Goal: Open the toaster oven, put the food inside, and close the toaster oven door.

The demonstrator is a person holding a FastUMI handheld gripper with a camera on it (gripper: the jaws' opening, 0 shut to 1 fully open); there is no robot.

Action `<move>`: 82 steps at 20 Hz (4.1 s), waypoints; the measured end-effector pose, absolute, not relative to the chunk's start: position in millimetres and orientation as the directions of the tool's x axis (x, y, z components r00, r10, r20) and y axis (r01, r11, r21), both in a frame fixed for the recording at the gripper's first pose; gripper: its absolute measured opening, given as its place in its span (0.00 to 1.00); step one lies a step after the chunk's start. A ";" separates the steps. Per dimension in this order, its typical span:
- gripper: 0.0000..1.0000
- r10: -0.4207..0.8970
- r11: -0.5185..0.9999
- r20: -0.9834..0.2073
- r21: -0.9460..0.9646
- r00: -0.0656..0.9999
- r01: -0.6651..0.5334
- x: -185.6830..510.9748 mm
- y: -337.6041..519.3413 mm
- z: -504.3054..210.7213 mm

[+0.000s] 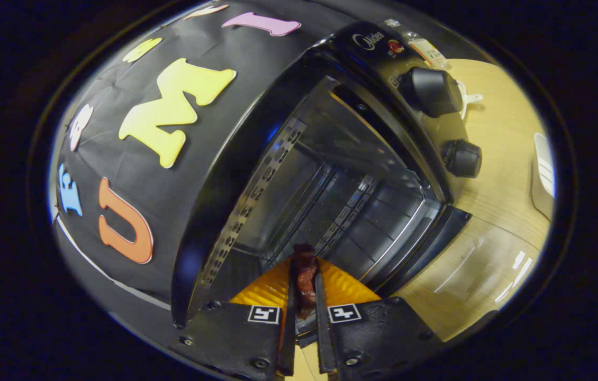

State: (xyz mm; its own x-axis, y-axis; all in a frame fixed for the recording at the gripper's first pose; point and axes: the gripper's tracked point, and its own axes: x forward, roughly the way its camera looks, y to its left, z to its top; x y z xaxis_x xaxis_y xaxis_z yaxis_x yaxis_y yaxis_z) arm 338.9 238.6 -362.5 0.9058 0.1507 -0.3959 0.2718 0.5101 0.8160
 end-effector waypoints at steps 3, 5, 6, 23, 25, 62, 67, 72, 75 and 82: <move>0.33 0.126 0.574 -0.447 0.761 0.886 0.303 336.4 231.5 -372.1; 0.43 0.128 0.638 -0.462 0.716 0.878 0.283 332.5 230.1 -375.1; 0.55 0.128 0.666 -0.460 0.697 0.879 0.268 330.4 229.1 -373.3; 1.00 0.149 0.933 -0.478 0.357 0.866 0.036 200.0 182.1 -324.2; 1.00 0.136 0.956 -0.487 0.295 0.863 0.016 176.0 167.9 -318.9; 1.00 0.147 0.988 -0.741 0.080 0.655 -0.132 99.7 224.3 -459.5; 1.00 0.161 0.986 -0.743 0.090 0.650 -0.141 108.4 226.0 -454.8; 1.00 0.181 0.982 -0.719 0.094 0.671 -0.164 114.7 225.9 -424.8; 1.00 0.202 0.978 -0.696 0.100 0.689 -0.185 122.3 226.3 -400.1; 1.00 0.206 0.978 -0.626 0.103 0.753 -0.182 161.1 225.8 -340.4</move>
